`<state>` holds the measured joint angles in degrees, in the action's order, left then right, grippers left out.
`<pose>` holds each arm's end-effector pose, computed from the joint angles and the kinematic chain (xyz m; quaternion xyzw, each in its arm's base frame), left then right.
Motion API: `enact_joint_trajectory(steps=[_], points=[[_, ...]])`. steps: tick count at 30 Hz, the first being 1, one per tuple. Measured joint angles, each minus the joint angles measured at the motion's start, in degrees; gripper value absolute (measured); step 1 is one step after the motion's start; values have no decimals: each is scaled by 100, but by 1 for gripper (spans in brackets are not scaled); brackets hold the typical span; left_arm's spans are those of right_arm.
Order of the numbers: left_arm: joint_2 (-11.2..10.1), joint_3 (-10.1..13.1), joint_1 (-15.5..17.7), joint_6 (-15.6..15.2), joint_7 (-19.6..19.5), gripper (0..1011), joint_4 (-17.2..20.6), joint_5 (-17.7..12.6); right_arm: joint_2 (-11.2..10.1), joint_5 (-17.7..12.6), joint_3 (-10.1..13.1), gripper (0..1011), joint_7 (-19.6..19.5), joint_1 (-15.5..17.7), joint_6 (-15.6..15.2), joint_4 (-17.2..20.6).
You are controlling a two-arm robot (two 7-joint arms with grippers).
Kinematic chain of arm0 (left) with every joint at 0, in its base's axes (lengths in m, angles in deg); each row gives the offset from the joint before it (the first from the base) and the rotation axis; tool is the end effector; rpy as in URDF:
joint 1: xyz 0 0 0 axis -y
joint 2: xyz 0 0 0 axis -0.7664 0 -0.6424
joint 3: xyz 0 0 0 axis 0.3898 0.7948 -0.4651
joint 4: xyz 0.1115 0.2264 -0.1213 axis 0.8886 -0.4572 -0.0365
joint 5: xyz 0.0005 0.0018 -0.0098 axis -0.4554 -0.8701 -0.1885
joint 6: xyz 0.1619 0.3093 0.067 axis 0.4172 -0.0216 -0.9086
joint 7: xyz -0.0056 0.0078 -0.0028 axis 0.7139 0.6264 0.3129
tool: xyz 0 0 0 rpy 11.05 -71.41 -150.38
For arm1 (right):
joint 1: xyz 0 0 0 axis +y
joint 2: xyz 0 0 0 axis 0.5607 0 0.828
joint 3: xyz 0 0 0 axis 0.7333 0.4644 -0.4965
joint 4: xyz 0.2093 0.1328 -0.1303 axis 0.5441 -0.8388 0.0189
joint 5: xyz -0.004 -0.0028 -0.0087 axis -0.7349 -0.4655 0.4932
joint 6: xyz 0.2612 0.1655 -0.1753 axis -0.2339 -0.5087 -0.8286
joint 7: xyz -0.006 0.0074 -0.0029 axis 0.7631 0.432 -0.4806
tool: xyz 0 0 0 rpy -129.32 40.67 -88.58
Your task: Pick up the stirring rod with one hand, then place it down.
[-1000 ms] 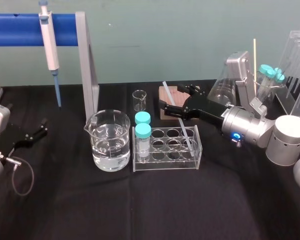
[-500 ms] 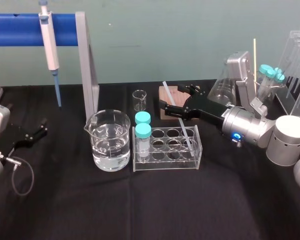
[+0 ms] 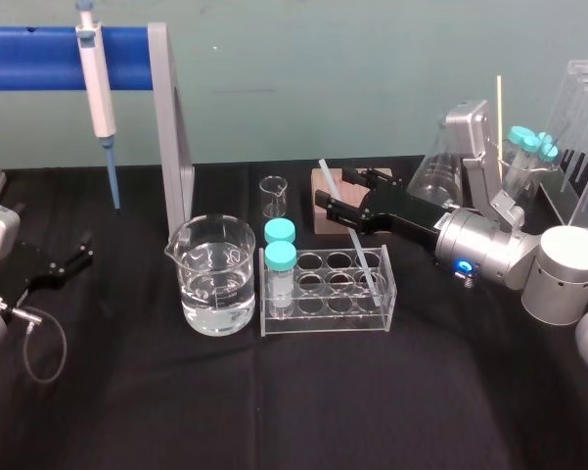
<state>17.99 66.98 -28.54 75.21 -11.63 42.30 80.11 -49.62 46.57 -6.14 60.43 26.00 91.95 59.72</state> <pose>0.4005 0.0645 -0.3030 0.1414 -0.1325 0.5799 0.7913 0.4960 -0.0510 -0.2768 -0.0393 0.0057 -0.3693 0.9285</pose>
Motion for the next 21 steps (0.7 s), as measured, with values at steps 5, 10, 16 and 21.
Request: enact_joint_trajectory(steps=[5, 10, 16, 21], points=[[0, 0, 0, 0, 0, 1000, 0, 0, 0, -2, 0, 542, 3, 0, 2, 0], [0, 0, 0, 0, 0, 1000, 0, 0, 0, -3, 0, 399, 3, 0, 2, 0], [0, 0, 0, 0, 0, 1000, 0, 0, 0, -3, 0, 199, 3, 0, 3, 0], [0, 0, 0, 0, 0, 1000, 0, 0, 0, -3, 0, 81, 3, 0, 2, 0]])
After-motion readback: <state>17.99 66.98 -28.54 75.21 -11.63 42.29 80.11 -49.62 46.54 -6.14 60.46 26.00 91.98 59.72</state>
